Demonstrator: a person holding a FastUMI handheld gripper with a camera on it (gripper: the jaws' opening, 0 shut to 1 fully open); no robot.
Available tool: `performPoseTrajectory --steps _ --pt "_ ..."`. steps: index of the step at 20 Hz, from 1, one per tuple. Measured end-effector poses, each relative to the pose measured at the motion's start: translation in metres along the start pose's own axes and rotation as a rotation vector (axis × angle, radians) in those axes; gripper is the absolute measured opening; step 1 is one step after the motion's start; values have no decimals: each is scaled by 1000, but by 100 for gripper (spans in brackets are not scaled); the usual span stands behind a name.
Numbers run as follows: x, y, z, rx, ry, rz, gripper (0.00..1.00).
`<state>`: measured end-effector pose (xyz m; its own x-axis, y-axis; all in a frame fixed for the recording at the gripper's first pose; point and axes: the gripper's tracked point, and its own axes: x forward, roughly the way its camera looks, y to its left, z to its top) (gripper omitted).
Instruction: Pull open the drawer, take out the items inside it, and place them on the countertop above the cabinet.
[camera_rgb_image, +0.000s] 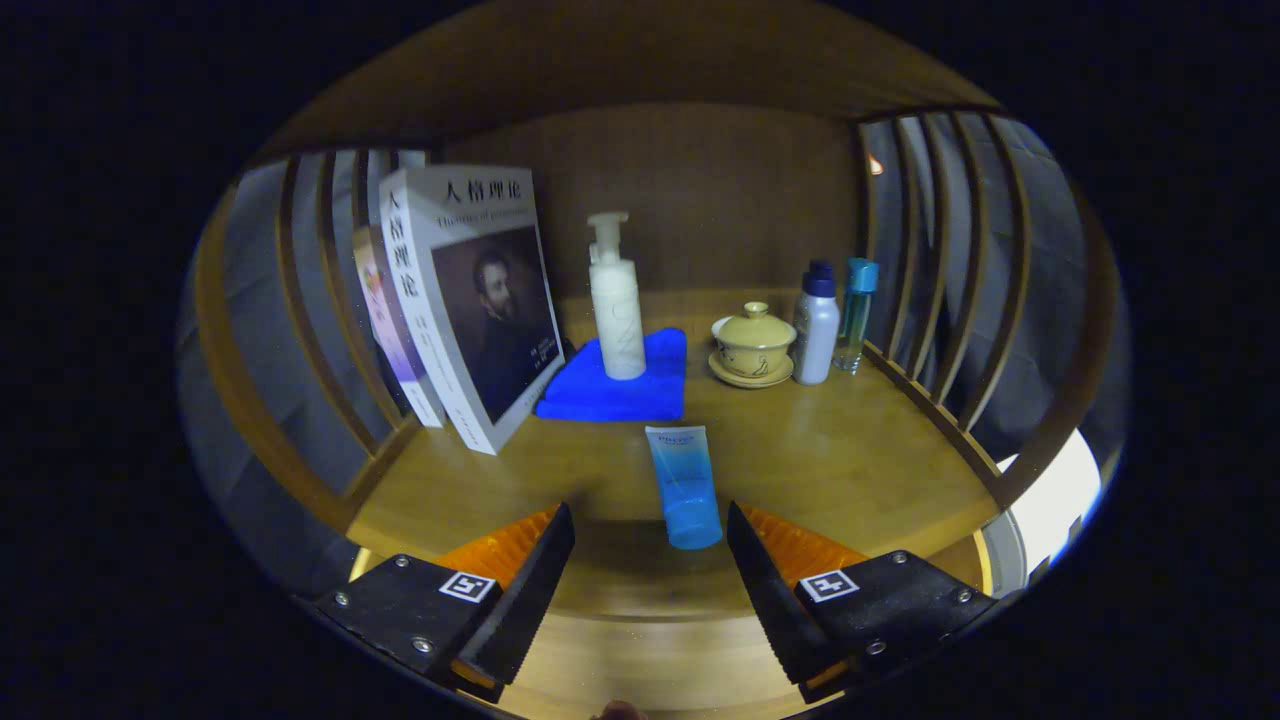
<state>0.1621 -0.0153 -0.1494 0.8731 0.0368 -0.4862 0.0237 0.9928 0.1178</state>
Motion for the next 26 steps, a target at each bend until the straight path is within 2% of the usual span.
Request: performPoseTrajectory --steps 6,9,11,14,20,26 --pt "-88 1 3 -26 -210 11 94" --pt "-133 10 -13 -52 -327 17 94" --pt "-159 19 -30 -112 -382 25 94" --pt "-197 41 -55 -149 -445 68 94" --pt "-247 38 -112 -149 -438 62 94" --pt "-258 29 -171 -165 -355 47 94"
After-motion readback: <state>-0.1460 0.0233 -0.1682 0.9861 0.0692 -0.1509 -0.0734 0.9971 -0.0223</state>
